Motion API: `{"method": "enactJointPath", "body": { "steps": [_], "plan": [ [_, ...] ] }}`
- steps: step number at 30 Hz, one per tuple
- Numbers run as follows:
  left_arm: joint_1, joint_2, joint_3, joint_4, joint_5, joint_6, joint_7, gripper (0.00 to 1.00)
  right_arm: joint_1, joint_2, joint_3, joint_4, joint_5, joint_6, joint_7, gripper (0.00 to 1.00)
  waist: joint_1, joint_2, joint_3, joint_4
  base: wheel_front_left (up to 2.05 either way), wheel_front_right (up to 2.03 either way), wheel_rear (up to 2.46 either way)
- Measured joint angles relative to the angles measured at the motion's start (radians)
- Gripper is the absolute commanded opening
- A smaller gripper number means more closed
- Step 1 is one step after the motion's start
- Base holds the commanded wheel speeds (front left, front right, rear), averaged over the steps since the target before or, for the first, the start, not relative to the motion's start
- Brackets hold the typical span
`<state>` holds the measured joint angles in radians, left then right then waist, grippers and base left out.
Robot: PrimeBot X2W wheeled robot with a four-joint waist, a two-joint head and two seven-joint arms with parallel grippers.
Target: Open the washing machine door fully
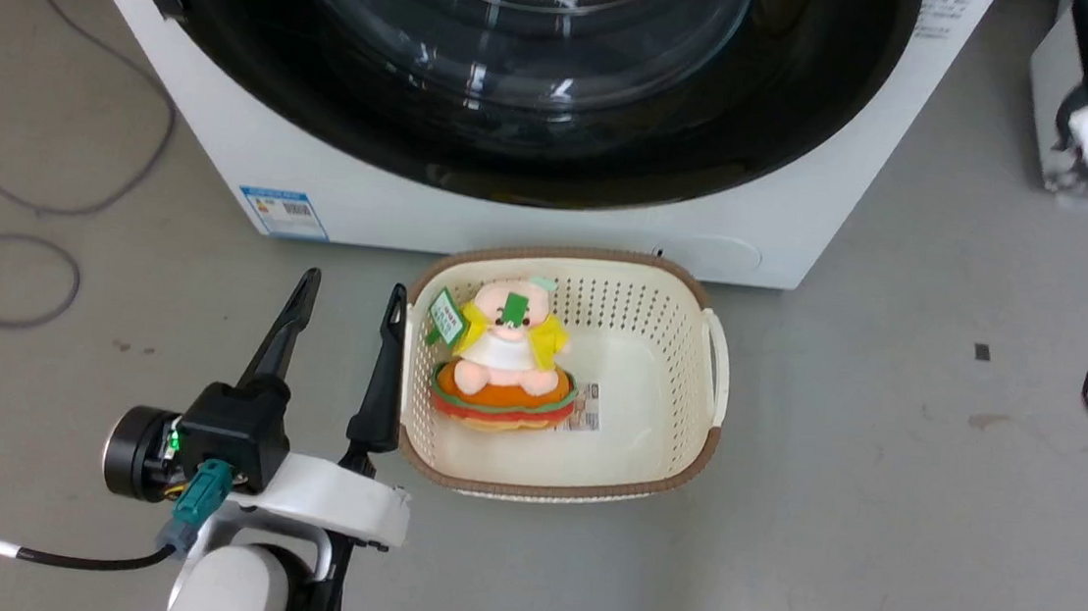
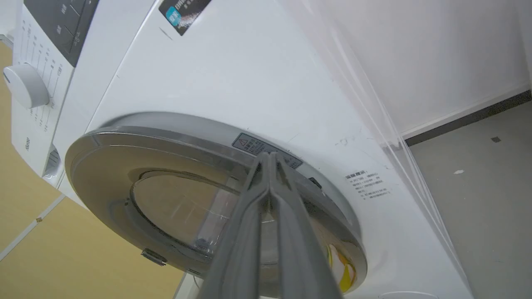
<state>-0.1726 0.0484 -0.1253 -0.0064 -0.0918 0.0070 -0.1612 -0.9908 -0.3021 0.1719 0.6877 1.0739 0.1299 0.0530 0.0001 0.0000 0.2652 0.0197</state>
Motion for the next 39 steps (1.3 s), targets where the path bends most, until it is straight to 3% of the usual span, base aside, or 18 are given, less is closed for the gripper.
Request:
{"method": "enactJointPath", "body": {
  "steps": [20, 39],
  "plan": [
    [-0.072, 0.000, -0.043, -0.024, -0.037, 0.015, -0.042, 1.00, -0.433, -0.034, 0.208, 0.281, 0.142, 0.000, 0.282, 0.00, 0.0000, 0.0000, 0.143, 0.037, 0.00, 0.00, 0.00],
    [-0.117, 0.000, -0.087, -0.019, -0.079, 0.030, -0.079, 1.00, -0.582, -0.110, 0.351, 0.336, 0.367, 0.000, 0.653, 0.00, 0.0000, 0.0000, 0.189, 0.048, 0.00, 0.00, 0.00]
  ]
}}
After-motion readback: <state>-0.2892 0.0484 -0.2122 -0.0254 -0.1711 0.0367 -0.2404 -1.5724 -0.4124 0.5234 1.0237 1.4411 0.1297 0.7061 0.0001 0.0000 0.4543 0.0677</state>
